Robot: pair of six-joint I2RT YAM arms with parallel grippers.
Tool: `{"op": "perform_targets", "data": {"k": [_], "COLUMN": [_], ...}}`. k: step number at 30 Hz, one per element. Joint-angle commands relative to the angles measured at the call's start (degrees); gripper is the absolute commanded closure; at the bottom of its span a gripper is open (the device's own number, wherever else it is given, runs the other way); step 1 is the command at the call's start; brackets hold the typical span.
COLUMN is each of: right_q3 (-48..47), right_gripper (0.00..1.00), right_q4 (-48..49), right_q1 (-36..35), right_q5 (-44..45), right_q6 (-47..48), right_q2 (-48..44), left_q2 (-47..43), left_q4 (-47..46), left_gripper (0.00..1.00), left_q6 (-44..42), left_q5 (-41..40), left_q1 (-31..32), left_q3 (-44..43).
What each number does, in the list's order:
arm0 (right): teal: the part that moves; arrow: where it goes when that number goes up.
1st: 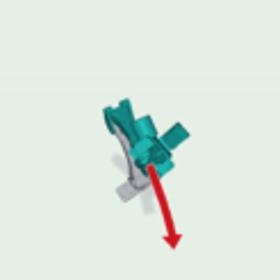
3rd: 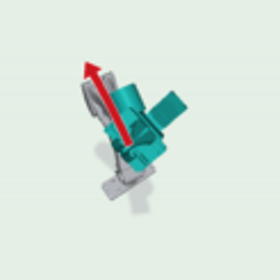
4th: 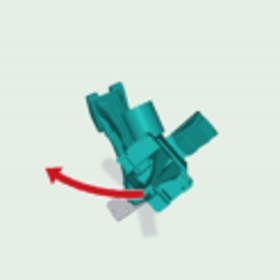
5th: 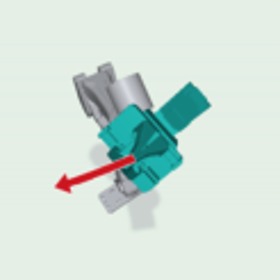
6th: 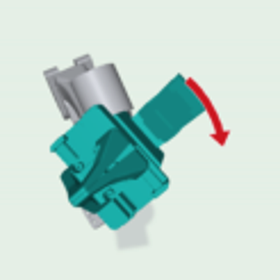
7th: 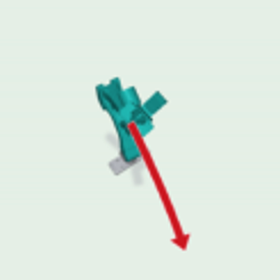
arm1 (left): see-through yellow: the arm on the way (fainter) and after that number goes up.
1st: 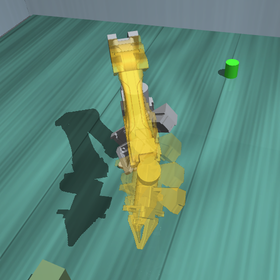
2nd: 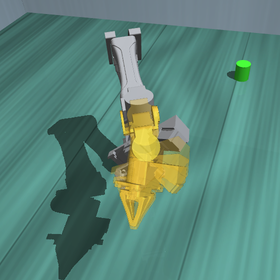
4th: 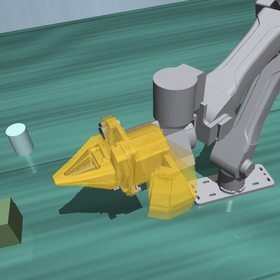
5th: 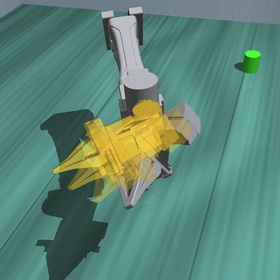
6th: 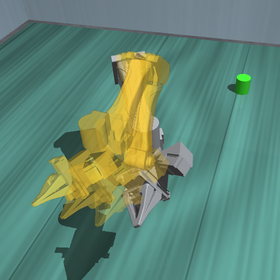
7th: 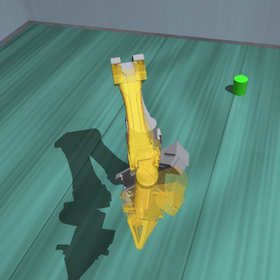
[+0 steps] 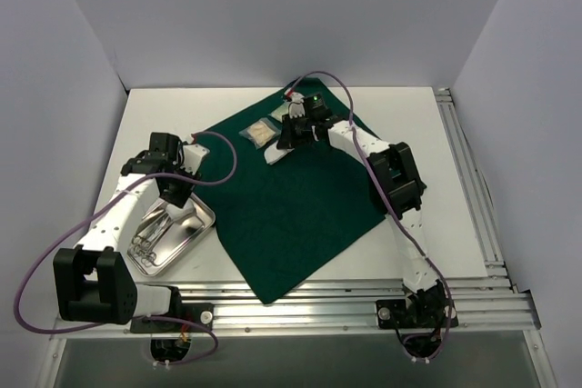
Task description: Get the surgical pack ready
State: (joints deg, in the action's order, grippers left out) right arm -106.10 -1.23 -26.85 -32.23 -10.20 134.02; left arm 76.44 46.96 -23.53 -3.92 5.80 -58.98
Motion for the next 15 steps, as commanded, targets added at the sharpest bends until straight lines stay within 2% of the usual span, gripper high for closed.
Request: {"op": "perform_targets", "data": {"k": [1, 9, 15], "right_q3": [-2.0, -3.3, -4.6], "right_gripper": [1.00, 1.00, 1.00], "right_q4": [0.0, 2.5, 1.8], "right_q1": [1.4, 2.5, 2.1], "right_q5": [-1.7, -4.1, -5.4], "right_q6": [0.0, -2.5, -2.7], "right_q2": [0.7, 1.9, -0.7], "left_q2": [-0.2, 0.3, 0.6], "left_q4": [-0.5, -0.5, -0.6], "left_gripper": [0.47, 0.47, 0.47], "left_q6": [-0.3, 0.0, 0.0], "left_q5": [0.0, 0.1, 0.1], "left_q1": [-0.4, -0.4, -0.4], "left_q3": [-1.8, -1.9, -2.0]}}
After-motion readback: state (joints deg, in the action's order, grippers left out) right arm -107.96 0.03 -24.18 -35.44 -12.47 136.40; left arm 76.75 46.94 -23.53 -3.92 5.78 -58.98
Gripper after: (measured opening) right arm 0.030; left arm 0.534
